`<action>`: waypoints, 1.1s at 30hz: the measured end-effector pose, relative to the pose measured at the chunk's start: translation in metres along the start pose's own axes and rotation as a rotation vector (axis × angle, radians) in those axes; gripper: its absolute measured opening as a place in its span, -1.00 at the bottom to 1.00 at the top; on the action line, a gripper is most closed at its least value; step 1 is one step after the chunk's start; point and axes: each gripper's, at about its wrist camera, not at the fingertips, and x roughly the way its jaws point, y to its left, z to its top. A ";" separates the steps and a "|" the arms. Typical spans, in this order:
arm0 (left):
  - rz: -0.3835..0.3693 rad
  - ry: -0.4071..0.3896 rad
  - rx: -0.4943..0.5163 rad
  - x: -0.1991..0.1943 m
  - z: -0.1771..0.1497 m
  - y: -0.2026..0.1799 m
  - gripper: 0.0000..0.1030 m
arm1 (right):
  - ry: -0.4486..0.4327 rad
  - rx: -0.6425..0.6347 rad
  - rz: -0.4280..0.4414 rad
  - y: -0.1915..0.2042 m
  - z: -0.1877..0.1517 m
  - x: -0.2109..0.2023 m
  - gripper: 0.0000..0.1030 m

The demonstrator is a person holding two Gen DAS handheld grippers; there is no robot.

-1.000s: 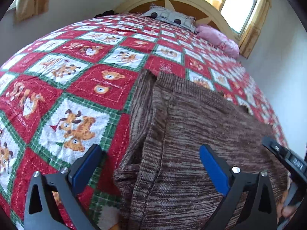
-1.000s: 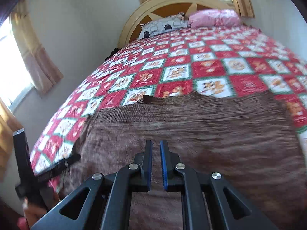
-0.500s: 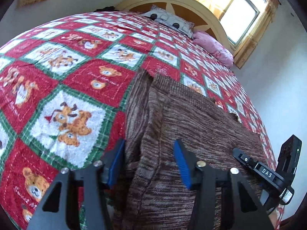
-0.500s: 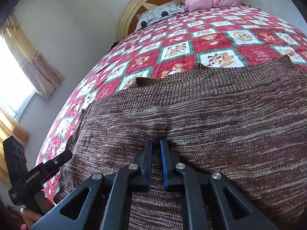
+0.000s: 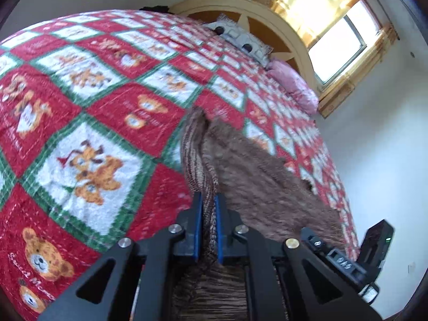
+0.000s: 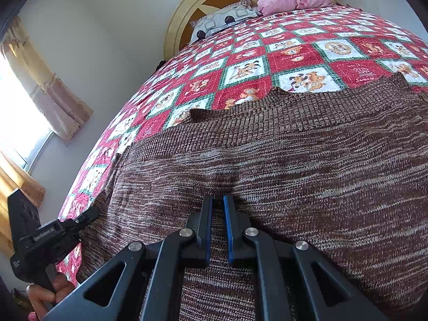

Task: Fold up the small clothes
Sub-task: 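Grasp the sweater edge with the left gripper while the right gripper pinches the body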

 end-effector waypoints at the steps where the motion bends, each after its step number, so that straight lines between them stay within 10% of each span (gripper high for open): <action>1: -0.010 -0.005 0.011 -0.002 0.001 -0.007 -0.83 | 0.000 0.000 0.000 0.000 0.000 0.000 -0.83; 13: -0.189 0.075 0.310 0.013 -0.038 -0.135 -0.84 | -0.026 0.144 0.091 -0.028 0.002 -0.043 -0.83; 20: -0.177 0.248 0.376 0.068 -0.082 -0.147 -0.88 | -0.068 0.159 0.037 -0.055 -0.012 -0.078 -0.82; 26: -0.216 0.193 0.405 0.012 -0.063 -0.135 -0.64 | -0.053 0.214 0.108 -0.061 -0.014 -0.078 -0.82; 28: -0.240 0.102 0.366 -0.019 -0.052 -0.119 -0.27 | -0.045 0.208 0.183 -0.052 -0.005 -0.077 -0.62; 30: -0.218 -0.003 0.322 -0.043 -0.047 -0.099 0.25 | -0.046 0.202 0.242 -0.041 0.005 -0.072 0.56; 33: -0.130 -0.072 0.274 -0.053 -0.032 -0.070 0.26 | -0.065 0.168 0.254 -0.023 0.016 -0.057 0.65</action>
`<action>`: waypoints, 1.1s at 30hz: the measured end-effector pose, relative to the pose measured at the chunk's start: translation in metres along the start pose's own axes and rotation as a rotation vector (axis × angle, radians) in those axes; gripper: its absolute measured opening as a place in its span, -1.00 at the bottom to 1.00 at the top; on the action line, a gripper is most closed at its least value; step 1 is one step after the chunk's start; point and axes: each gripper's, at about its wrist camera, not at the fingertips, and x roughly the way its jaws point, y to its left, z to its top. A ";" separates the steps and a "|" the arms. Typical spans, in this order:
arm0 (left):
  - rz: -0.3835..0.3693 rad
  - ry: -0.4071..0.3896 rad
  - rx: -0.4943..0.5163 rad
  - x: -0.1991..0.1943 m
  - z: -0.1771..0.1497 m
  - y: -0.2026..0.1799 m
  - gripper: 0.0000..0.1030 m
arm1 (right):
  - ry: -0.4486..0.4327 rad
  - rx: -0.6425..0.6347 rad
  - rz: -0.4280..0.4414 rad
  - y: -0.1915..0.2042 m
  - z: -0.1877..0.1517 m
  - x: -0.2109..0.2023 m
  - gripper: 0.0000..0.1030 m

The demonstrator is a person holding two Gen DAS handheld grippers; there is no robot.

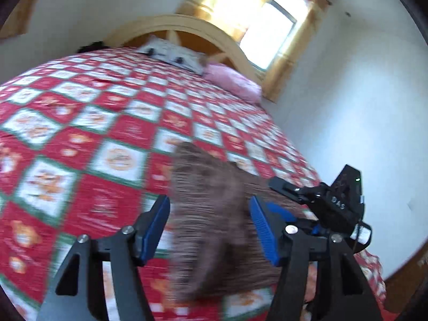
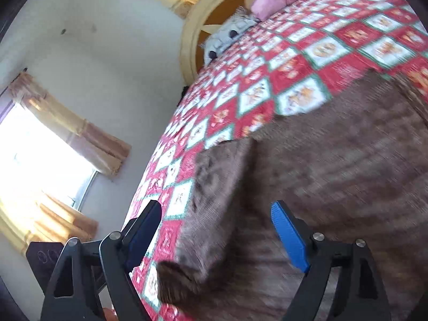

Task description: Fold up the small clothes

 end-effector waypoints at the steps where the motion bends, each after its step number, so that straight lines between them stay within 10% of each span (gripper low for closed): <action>1: 0.042 0.012 -0.022 0.002 0.001 0.011 0.26 | 0.030 -0.026 -0.028 0.006 0.002 0.014 0.64; 7: 0.101 0.022 -0.124 0.020 -0.008 0.042 0.26 | 0.086 -0.150 -0.165 0.023 -0.007 0.071 0.48; 16: 0.080 0.116 -0.126 0.043 -0.034 0.028 0.26 | 0.072 -0.273 -0.281 0.030 -0.010 0.073 -0.77; 26: -0.077 0.161 0.049 0.053 -0.027 -0.056 0.26 | -0.040 -0.510 -0.277 0.070 0.026 -0.004 -0.81; 33: -0.141 0.208 0.213 0.065 -0.045 -0.112 0.28 | -0.011 -0.584 -0.441 0.011 0.065 -0.059 -0.81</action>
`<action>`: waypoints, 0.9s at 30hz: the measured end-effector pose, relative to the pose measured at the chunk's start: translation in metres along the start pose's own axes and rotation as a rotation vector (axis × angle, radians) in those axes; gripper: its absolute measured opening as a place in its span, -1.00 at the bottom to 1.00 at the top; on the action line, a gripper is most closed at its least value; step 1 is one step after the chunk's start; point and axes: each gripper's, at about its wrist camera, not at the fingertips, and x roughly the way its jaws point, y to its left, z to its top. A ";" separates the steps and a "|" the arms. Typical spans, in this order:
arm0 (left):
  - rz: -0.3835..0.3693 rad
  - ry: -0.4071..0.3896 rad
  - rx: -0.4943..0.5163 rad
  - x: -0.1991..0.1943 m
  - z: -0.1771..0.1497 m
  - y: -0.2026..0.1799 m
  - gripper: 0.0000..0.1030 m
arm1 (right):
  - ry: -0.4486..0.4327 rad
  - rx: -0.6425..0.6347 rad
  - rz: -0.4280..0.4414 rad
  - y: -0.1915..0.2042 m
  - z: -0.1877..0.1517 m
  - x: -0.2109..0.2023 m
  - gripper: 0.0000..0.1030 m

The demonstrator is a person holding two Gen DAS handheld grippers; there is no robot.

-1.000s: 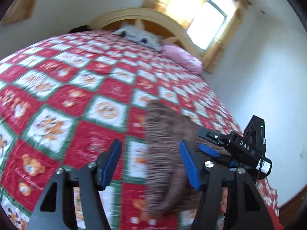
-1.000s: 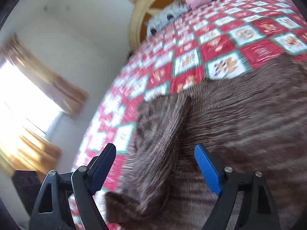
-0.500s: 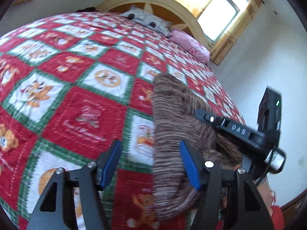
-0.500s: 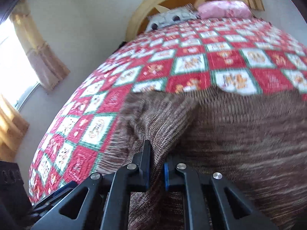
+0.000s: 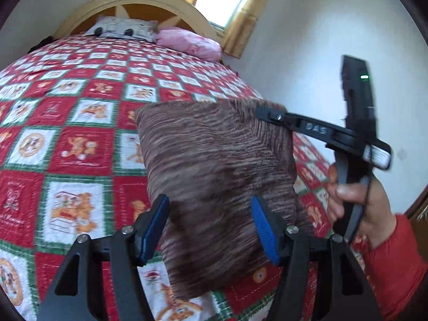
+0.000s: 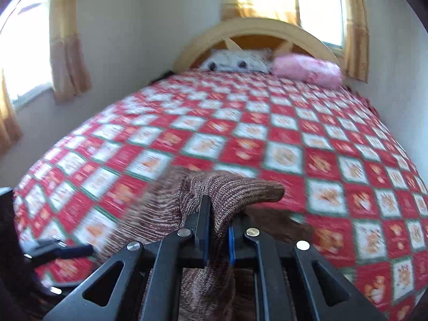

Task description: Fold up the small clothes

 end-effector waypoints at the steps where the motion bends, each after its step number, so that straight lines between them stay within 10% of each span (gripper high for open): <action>1: 0.005 0.007 0.005 0.002 -0.003 -0.002 0.28 | 0.030 0.015 -0.009 -0.016 -0.007 0.007 -0.81; 7: 0.083 0.032 0.010 0.015 -0.020 0.008 0.38 | 0.125 0.157 0.007 -0.064 -0.056 0.052 -0.65; 11: 0.036 0.041 -0.105 0.012 -0.032 0.029 0.48 | 0.102 0.354 0.040 -0.091 -0.061 0.038 0.16; 17: -0.030 0.011 -0.177 0.000 -0.040 0.040 0.49 | -0.049 0.473 0.111 -0.083 -0.093 -0.049 0.16; 27: -0.037 0.004 -0.181 0.004 -0.037 0.037 0.52 | 0.099 0.342 0.186 -0.005 -0.138 -0.053 0.02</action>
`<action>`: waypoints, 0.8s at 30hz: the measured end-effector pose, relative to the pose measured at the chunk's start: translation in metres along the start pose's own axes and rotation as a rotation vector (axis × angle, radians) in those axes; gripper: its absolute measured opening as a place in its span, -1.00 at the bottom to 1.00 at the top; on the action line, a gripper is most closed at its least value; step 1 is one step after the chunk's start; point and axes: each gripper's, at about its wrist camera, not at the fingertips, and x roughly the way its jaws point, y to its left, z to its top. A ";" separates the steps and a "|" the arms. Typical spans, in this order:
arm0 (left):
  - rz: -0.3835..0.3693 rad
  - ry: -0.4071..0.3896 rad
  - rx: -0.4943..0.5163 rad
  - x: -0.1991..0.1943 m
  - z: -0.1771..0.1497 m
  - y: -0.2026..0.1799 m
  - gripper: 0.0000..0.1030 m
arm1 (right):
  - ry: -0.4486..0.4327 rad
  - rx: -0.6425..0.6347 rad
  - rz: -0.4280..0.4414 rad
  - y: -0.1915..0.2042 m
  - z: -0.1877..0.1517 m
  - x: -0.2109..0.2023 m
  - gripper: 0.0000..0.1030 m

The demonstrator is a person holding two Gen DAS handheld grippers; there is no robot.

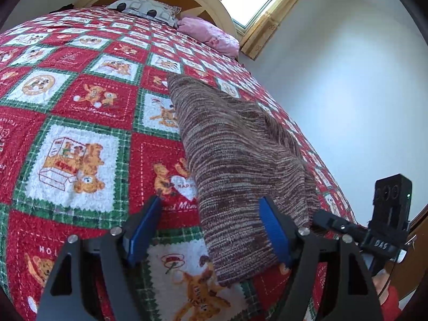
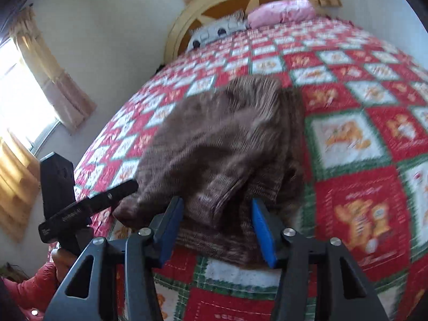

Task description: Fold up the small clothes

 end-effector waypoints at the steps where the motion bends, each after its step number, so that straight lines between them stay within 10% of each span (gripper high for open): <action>1: -0.003 -0.001 -0.003 0.001 0.001 0.002 0.52 | -0.008 0.002 -0.006 0.001 -0.001 0.002 0.02; 6: -0.004 -0.002 -0.004 0.001 0.001 0.002 0.52 | -0.023 0.021 -0.011 -0.004 0.004 0.003 -0.23; 24: -0.011 0.001 -0.002 0.002 0.002 0.001 0.58 | -0.007 -0.003 -0.051 0.008 -0.001 0.014 -0.24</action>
